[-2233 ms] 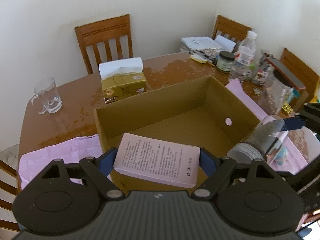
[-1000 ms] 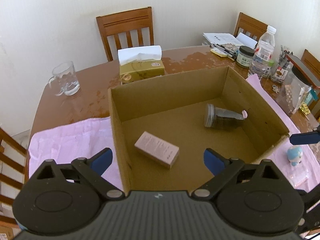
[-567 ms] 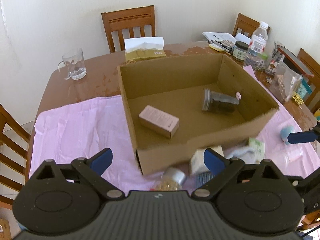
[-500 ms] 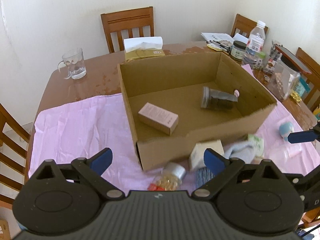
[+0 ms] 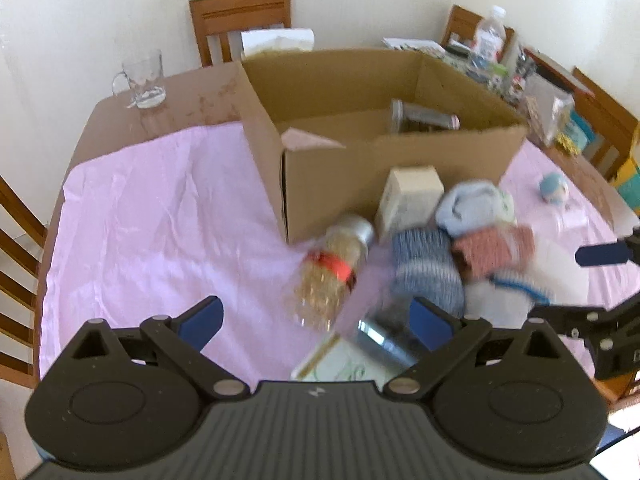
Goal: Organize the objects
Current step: 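Withdraw both grippers from the box back toward the remaining items, then grasp the white sock with blue band with the right gripper while the left grasps the green C&S box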
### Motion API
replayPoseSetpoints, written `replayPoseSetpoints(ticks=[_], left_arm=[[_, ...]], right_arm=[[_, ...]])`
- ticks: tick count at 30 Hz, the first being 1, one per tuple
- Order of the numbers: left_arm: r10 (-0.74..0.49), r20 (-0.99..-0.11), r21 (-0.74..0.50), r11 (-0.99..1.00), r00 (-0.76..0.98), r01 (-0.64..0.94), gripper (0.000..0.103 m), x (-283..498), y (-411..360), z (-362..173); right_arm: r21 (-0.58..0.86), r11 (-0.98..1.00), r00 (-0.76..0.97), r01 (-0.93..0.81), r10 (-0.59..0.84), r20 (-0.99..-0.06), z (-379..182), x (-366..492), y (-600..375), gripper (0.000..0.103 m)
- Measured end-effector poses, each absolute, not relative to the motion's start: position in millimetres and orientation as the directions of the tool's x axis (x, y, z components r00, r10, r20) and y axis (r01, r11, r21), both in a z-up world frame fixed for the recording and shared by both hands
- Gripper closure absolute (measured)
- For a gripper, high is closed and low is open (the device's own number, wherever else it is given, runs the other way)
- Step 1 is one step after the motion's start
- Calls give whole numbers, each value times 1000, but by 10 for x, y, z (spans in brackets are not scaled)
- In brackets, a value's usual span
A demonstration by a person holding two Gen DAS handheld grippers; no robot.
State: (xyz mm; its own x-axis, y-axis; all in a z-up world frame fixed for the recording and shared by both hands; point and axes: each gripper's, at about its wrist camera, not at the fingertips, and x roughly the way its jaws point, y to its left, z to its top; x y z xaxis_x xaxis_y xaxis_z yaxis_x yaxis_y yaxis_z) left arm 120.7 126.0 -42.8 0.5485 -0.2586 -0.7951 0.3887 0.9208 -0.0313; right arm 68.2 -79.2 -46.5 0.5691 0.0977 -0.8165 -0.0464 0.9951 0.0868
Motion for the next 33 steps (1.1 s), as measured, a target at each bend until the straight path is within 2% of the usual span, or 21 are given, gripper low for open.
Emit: replayPoseSetpoints(ticks=[13,19,33], left_arm=[[-279,-837,-19,875,471,484,4,997,1403,-707],[-278,-852,8,839,443,543,4,1000,1369,-826],[-289,-867,30,784,407,621,1,1192,1227,-1096]], right_arm=[[89,996,526,3,74,-847,-896,467,-577,0],[34,999,515,17,20,-857,-1108,506,-571,0],[-8,1000,533,-14,1,-846,-1189,548,-500,0]])
